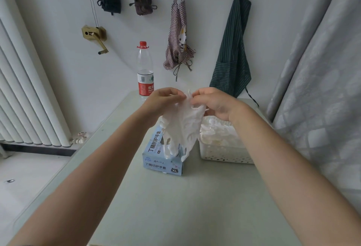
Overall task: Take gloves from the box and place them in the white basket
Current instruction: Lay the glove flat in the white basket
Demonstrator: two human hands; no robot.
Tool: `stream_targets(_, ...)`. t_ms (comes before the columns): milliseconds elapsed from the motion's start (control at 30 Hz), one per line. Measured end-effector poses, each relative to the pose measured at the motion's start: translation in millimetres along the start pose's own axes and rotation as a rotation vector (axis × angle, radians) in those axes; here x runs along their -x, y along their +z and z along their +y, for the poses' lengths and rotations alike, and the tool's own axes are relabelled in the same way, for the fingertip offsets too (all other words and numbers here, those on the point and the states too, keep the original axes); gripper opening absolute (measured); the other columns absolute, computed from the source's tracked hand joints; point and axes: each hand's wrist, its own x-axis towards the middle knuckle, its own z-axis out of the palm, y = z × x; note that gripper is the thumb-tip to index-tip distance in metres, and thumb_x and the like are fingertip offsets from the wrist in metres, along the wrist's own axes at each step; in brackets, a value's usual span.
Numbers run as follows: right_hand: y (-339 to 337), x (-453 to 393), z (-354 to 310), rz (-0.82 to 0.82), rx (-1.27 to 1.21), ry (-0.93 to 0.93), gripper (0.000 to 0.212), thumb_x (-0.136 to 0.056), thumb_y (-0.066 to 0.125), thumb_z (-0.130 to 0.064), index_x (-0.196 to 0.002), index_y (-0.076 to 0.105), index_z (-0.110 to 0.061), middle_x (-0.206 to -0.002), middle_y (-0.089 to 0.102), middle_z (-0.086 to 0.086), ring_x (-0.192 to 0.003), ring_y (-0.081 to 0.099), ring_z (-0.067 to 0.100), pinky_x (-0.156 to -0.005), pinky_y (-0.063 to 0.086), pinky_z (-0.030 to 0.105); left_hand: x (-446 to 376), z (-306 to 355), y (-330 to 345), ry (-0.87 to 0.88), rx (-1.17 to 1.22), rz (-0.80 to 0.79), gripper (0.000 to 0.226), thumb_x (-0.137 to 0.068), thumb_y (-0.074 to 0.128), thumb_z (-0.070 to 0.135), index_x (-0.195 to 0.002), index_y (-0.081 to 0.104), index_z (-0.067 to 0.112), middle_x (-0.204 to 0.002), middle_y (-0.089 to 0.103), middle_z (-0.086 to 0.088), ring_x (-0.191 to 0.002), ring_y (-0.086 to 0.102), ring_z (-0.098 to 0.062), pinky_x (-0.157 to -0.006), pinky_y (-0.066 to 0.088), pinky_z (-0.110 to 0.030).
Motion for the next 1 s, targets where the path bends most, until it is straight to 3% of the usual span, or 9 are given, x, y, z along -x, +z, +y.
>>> stream_targets(200,-2,-1,-3,-0.073,0.178,0.035,0.032,-0.081,0.067,0.003,-0.108,0.061,-0.014,-0.099,0.063,0.004,-0.088,0.062,0.015,-0.074,0.054,0.031,-4,-7,2,-0.054,-0.005,-0.029,0.01,-0.082,0.077,0.014,-0.09,0.073,0.012,-0.086,0.069,-0.006,-0.078,0.063,-0.019,-0.068,0.051,-0.028)
stream_targets(267,-5,-2,-4,-0.141,0.245,0.068,0.029,-0.083,0.073,-0.012,-0.11,0.064,-0.011,-0.103,0.063,0.002,-0.094,0.061,0.015,-0.08,0.053,0.033,-7,-7,4,-0.027,-0.006,0.003,0.006,-0.083,0.075,0.011,-0.087,0.071,0.012,-0.082,0.069,-0.005,-0.075,0.061,-0.018,-0.066,0.048,-0.026)
stream_targets(333,-6,-3,-6,-0.154,0.181,0.095,0.043,-0.082,0.076,-0.036,-0.108,0.065,-0.003,-0.106,0.062,0.004,-0.097,0.058,0.02,-0.083,0.049,0.036,-9,-7,5,0.001,-0.024,0.042,0.006,-0.083,0.074,0.01,-0.084,0.07,0.014,-0.078,0.068,-0.003,-0.069,0.06,-0.015,-0.062,0.046,-0.022)
stream_targets(400,-5,-8,-5,-0.079,0.119,0.095,0.045,-0.082,0.074,-0.041,-0.105,0.066,-0.002,-0.097,0.063,0.006,-0.086,0.058,0.021,-0.079,0.049,0.036,-11,-8,4,0.013,-0.029,0.063,0.006,-0.084,0.074,0.01,-0.085,0.069,0.012,-0.077,0.069,-0.003,-0.067,0.061,-0.014,-0.06,0.046,-0.02)
stream_targets(500,1,-17,1,0.109,0.111,0.039,0.01,-0.088,0.068,-0.02,-0.086,0.065,-0.011,-0.081,0.064,0.005,-0.072,0.06,0.017,-0.069,0.053,0.033,-15,-12,2,0.007,-0.02,0.051,0.007,-0.085,0.074,0.014,-0.089,0.069,0.01,-0.08,0.07,-0.004,-0.069,0.063,-0.015,-0.06,0.048,-0.021)
stream_targets(700,10,-29,0,0.52,0.183,-0.1,0.017,-0.093,0.047,-0.021,-0.079,0.054,-0.014,-0.069,0.048,-0.001,-0.065,0.045,0.015,-0.055,0.035,0.026,-14,-29,-9,-0.117,-0.237,-0.062,0.01,-0.083,0.075,0.014,-0.09,0.069,0.01,-0.082,0.07,-0.007,-0.071,0.065,-0.017,-0.069,0.057,-0.028)
stream_targets(800,8,-30,-1,0.661,0.211,-0.182,0.017,-0.091,0.047,-0.019,-0.079,0.054,-0.009,-0.068,0.046,-0.002,-0.063,0.041,0.014,-0.053,0.034,0.028,-13,-39,-21,-0.183,-0.356,-0.108,0.011,-0.082,0.076,0.012,-0.09,0.069,0.009,-0.082,0.073,-0.006,-0.07,0.069,-0.015,-0.068,0.058,-0.024)
stream_targets(933,12,-30,-1,0.706,0.291,-0.229,0.023,-0.087,0.051,-0.018,-0.091,0.061,0.003,-0.077,0.056,0.0,-0.067,0.046,0.011,-0.057,0.038,0.023,-16,-45,-37,-0.237,-0.645,-0.114,0.013,-0.086,0.07,0.011,-0.098,0.073,0.009,-0.088,0.076,-0.002,-0.075,0.073,-0.013,-0.076,0.055,-0.028)
stream_targets(1000,18,-30,-1,0.666,0.31,-0.235,0.024,-0.086,0.054,-0.019,-0.091,0.061,0.003,-0.077,0.056,0.0,-0.067,0.046,0.011,-0.056,0.037,0.022,-17,-39,-38,-0.206,-0.928,-0.144,0.023,-0.088,0.065,0.01,-0.11,0.072,0.009,-0.103,0.075,-0.003,-0.091,0.071,-0.015,-0.084,0.05,-0.029)
